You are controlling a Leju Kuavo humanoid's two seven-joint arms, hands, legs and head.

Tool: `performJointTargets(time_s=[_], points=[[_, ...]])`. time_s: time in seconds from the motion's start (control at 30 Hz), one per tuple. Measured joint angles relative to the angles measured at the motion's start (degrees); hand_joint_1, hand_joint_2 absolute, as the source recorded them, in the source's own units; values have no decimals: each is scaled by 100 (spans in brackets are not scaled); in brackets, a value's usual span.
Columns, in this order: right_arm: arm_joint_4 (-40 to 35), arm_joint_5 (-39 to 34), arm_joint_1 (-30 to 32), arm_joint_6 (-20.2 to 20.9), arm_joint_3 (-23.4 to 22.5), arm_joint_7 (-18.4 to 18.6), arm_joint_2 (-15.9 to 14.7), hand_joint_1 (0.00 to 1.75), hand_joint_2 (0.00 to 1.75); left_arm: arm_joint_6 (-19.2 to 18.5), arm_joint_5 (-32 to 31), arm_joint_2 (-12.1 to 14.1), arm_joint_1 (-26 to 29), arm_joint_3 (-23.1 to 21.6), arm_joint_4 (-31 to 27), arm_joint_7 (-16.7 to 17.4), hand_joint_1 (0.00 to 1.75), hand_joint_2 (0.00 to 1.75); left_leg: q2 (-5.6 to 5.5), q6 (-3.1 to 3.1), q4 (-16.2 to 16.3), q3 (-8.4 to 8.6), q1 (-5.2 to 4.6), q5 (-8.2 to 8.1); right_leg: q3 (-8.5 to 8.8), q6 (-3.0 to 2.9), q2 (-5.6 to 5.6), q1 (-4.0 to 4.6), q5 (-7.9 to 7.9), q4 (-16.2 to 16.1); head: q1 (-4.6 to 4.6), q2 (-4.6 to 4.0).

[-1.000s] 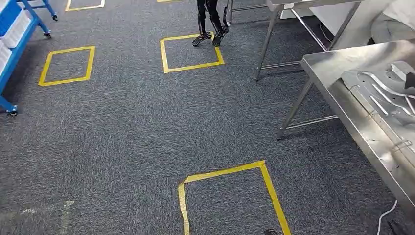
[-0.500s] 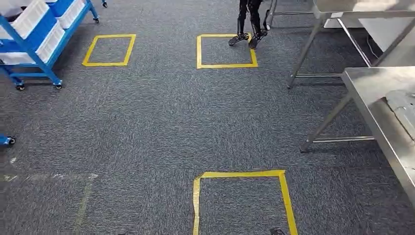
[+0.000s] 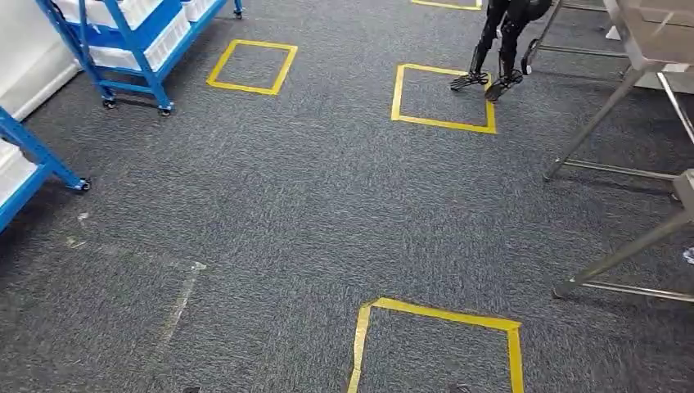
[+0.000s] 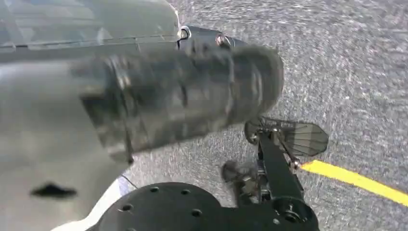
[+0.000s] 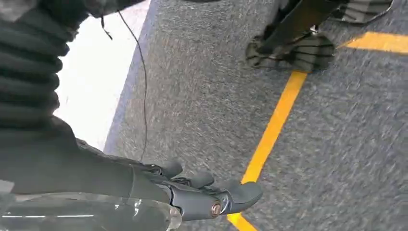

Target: Take the parts from the cabinet and place them on the table.

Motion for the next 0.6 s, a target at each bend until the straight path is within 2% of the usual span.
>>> performJointTargets(time_s=[0.03, 0.07, 0.1, 0.17, 0.2, 0.23, 0.27, 0.3, 0.33, 0.37, 0.4, 0.43, 0.47, 0.5, 0.53, 0.57, 0.6], points=[[0, 0, -7, 0, 0, -4, 0, 0, 0, -2, -2, 0, 1, 0, 0, 0, 0, 0, -73, 0, -2, 25, -1, 0, 206, -58, 116, 41, 312, -535, 0, 0], [0, 0, -8, 0, -2, -13, 4, 0, 0, -2, -4, -4, 10, 0, 0, -7, 0, 0, -135, 4, -18, 17, 21, 4, 349, -119, 376, 65, 390, -873, 4, 0], [2, 2, -12, 0, -7, -15, 4, 0, 0, -2, -9, -4, -20, 0, 0, -13, 0, 0, -185, 0, 8, 4, -8, 16, 339, -120, 446, 47, 424, -948, -15, 0], [2, 9, -48, -2, -17, -15, 2, 0, 0, 15, -31, 0, -5, 0, 0, -22, 0, 0, -329, -46, -28, -47, 39, 66, 363, -124, 317, 76, 408, -980, 57, 0], [2, 9, -48, -2, -22, -17, 2, 0, 0, 46, -57, 9, 9, -9, 2, -50, 0, 0, -397, -79, -62, -47, 27, 111, 387, -141, 241, 58, 448, -1059, 55, 0], [4, 9, -48, -2, -28, -15, 24, 0, 0, 92, -107, 33, 14, -39, 4, -120, 0, 0, -260, -64, -55, -48, -6, 92, 470, -132, 145, -5, 516, -1177, 46, 0], [2, 24, -40, 0, -42, -15, 26, 0, 0, 116, -162, 33, 27, -81, 4, -209, 0, 0, 33, -109, 79, -125, -20, -65, 506, -146, 87, -7, 545, -1234, 35, 0], [4, 79, -33, 18, -44, -15, 24, 0, 0, 151, -197, 29, 23, -92, 4, -286, 0, 0, 214, -167, 417, -266, 4, -298, 508, -155, 4, -6, 557, -1241, -2, 0], [4, 153, -20, 46, -44, -11, 24, 0, 0, 175, -201, 24, 7, -92, 4, -323, 0, 0, 318, -221, 886, -483, 36, -535, 493, -153, -93, -7, 558, -1237, -9, 0], [4, 208, -6, 74, -44, 0, 20, 0, 0, 206, -197, 9, -2, -92, 4, -332, 0, 0, 368, -274, 1348, -688, 76, -718, 477, -150, -196, -14, 555, -1223, -9, 0], [9, 236, -1, 90, -44, 2, 17, 0, 0, 208, -195, -2, -3, -94, 4, -337, 0, 0, 391, -327, 1640, -807, 123, -784, 462, -136, -294, -23, 544, -1196, -7, 0], [11, 251, -4, 101, -44, 4, 17, 0, 0, 214, -192, -4, 2, -98, 4, -339, 0, 0, 415, -375, 1622, -773, 170, -708, 453, -117, -384, -38, 526, -1171, -9, 0], [13, 256, -6, 98, -44, 4, 20, 0, 0, 216, -190, -5, 14, -98, 4, -339, 0, 0, 448, -421, 1347, -606, 207, -534, 451, -92, -457, -58, 505, -1147, -9, 0], [11, 260, -8, 98, -44, 2, 20, 0, 0, 223, -190, -7, 22, -98, 4, -339, 0, 0, 500, -464, 854, -324, 237, -302, 453, -55, -532, -85, 478, -1118, -11, 0], [11, 269, -9, 98, -44, 2, 20, 0, 0, 232, -190, -7, 19, -98, 4, -339, 0, 0, 642, -495, 289, -3, 251, -84, 459, -14, -604, -114, 451, -1089, -13, 0], [11, 269, -12, 96, -44, 2, 13, 0, 0, 232, -190, -22, 2, -98, 2, -339, 0, 0, 936, -507, -66, 141, 199, -146, 456, 26, -672, -98, 428, -1077, -20, 0], [13, 269, -18, 96, -44, 2, 11, 0, 0, 234, -190, -24, -4, -98, 4, -341, 0, 0, 830, -383, -61, 160, 163, -73, 450, 66, -746, -83, 408, -1046, -26, 0]])
